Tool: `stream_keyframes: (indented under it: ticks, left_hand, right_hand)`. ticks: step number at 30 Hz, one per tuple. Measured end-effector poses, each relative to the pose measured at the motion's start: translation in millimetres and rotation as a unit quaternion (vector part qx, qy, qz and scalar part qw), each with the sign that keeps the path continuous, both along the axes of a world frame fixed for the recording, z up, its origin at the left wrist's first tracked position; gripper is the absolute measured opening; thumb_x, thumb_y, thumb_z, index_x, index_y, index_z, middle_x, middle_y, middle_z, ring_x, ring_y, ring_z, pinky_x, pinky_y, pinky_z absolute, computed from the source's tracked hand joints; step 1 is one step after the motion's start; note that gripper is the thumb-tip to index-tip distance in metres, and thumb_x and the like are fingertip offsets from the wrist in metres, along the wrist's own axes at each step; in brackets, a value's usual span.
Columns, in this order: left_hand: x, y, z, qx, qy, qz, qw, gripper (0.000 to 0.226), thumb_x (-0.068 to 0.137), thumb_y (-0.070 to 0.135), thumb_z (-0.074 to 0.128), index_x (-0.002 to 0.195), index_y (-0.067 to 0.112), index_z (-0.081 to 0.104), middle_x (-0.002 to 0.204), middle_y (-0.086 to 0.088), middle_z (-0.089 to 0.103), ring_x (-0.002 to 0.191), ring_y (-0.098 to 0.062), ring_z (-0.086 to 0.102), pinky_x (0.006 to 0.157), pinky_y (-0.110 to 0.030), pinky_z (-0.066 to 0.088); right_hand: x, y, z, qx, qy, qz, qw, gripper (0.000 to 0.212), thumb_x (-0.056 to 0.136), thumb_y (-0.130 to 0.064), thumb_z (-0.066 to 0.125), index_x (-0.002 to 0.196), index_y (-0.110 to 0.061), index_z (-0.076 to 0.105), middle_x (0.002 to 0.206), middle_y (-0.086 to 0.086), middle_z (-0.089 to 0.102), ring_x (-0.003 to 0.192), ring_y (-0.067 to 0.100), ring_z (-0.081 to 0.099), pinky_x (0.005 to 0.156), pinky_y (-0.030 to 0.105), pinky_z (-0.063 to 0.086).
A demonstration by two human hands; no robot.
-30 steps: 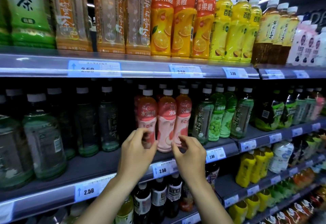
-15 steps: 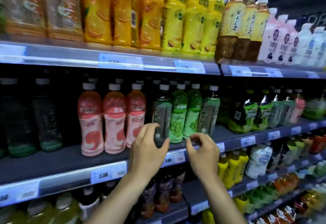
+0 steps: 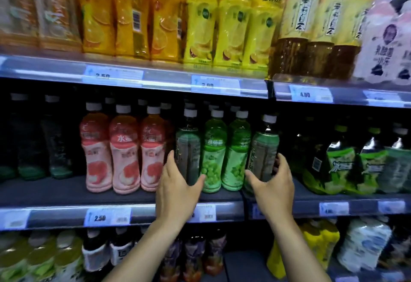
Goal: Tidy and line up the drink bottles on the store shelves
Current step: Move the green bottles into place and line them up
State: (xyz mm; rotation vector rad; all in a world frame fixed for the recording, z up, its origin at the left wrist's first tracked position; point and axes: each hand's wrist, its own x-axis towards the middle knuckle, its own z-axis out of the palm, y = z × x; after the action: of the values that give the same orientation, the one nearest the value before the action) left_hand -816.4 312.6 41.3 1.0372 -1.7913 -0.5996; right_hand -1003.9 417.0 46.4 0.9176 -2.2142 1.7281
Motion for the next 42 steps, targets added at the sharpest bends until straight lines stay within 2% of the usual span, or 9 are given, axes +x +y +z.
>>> stream_keyframes:
  ticks: [4,7,13,18,24,31,34,38,42]
  left_hand:
    - [0,-7,0,0.023,0.021,0.016,0.999,0.099,0.081,0.049,0.077,0.157,0.019,0.022,0.141,-0.008,0.059,0.123,-0.029,0.059,0.091,-0.034,0.045]
    - [-2,-15,-1,0.025,0.024,0.029,0.999,0.093,0.081,0.049,0.077,0.154,0.016,0.03,0.14,-0.011,0.06,0.123,-0.031,0.058,0.095,-0.037,0.046]
    - [-8,-24,3,0.014,-0.001,0.048,0.999,0.094,0.075,0.049,0.083,0.149,0.008,0.042,0.141,-0.014,0.06,0.129,-0.033,0.056,0.101,-0.041,0.047]
    - [-7,-32,5,0.011,-0.001,0.039,0.999,0.08,0.069,0.047,0.088,0.132,0.013,0.054,0.117,-0.007,0.073,0.107,-0.029,0.067,0.08,-0.034,0.048]
    - [4,-18,4,0.026,0.066,-0.021,0.997,0.07,0.07,0.038,0.09,0.129,0.024,0.056,0.112,0.011,0.071,0.102,-0.012,0.068,0.085,-0.03,0.054]
    - [35,10,22,-0.048,0.095,-0.083,0.991,0.066,0.067,0.025,0.093,0.118,0.047,0.056,0.107,0.022,0.072,0.1,0.0,0.068,0.085,-0.024,0.054]
    - [59,16,25,-0.043,0.11,-0.094,0.989,0.062,0.068,0.023,0.093,0.117,0.041,0.06,0.106,0.025,0.073,0.098,0.004,0.069,0.086,-0.023,0.056]
    - [120,20,16,-0.031,0.112,-0.064,0.991,0.064,0.062,0.033,0.094,0.117,0.039,0.061,0.103,0.023,0.074,0.094,0.003,0.069,0.083,-0.029,0.058]
    - [203,15,2,-0.009,0.101,-0.031,0.994,0.068,0.056,0.053,0.088,0.115,0.044,0.058,0.101,0.021,0.074,0.093,-0.002,0.07,0.081,-0.035,0.058]
  right_hand:
    - [-11,-8,-7,-0.001,0.012,0.015,1.0,0.075,0.078,-0.038,0.086,0.141,-0.019,0.051,0.129,0.003,0.064,0.119,0.026,0.06,0.093,0.037,0.051]
    - [-16,-8,-8,0.003,0.008,0.025,1.0,0.047,0.077,-0.037,0.085,0.117,-0.028,0.062,0.105,-0.006,0.069,0.102,0.021,0.065,0.082,0.036,0.054]
    - [-26,-3,-3,0.02,0.05,0.017,0.998,0.047,0.075,-0.042,0.086,0.113,-0.026,0.064,0.103,-0.007,0.066,0.095,0.014,0.06,0.077,0.028,0.047]
    - [-29,-4,-3,0.056,0.062,0.009,0.997,0.044,0.074,-0.049,0.084,0.108,-0.032,0.063,0.093,-0.012,0.068,0.09,0.013,0.064,0.071,0.026,0.052]
    - [-18,9,-2,0.004,0.068,0.013,0.998,0.028,0.073,-0.033,0.09,0.093,-0.029,0.071,0.08,-0.017,0.069,0.075,-0.003,0.061,0.06,0.0,0.04]
    - [24,27,6,-0.05,0.119,0.001,0.992,0.037,0.068,-0.022,0.093,0.095,-0.026,0.068,0.077,-0.01,0.063,0.071,0.005,0.056,0.06,0.005,0.035]
    - [51,28,13,-0.047,0.122,-0.01,0.991,0.036,0.065,-0.023,0.094,0.093,-0.02,0.072,0.072,-0.01,0.062,0.068,0.009,0.056,0.059,0.012,0.034]
    - [112,28,13,-0.022,0.075,0.025,0.997,0.034,0.065,-0.032,0.092,0.087,-0.029,0.066,0.071,-0.012,0.068,0.069,0.014,0.063,0.059,0.022,0.044]
    - [194,12,9,-0.008,0.034,0.062,0.997,0.041,0.063,-0.032,0.093,0.097,-0.027,0.07,0.075,-0.012,0.068,0.078,0.021,0.067,0.067,0.032,0.047]
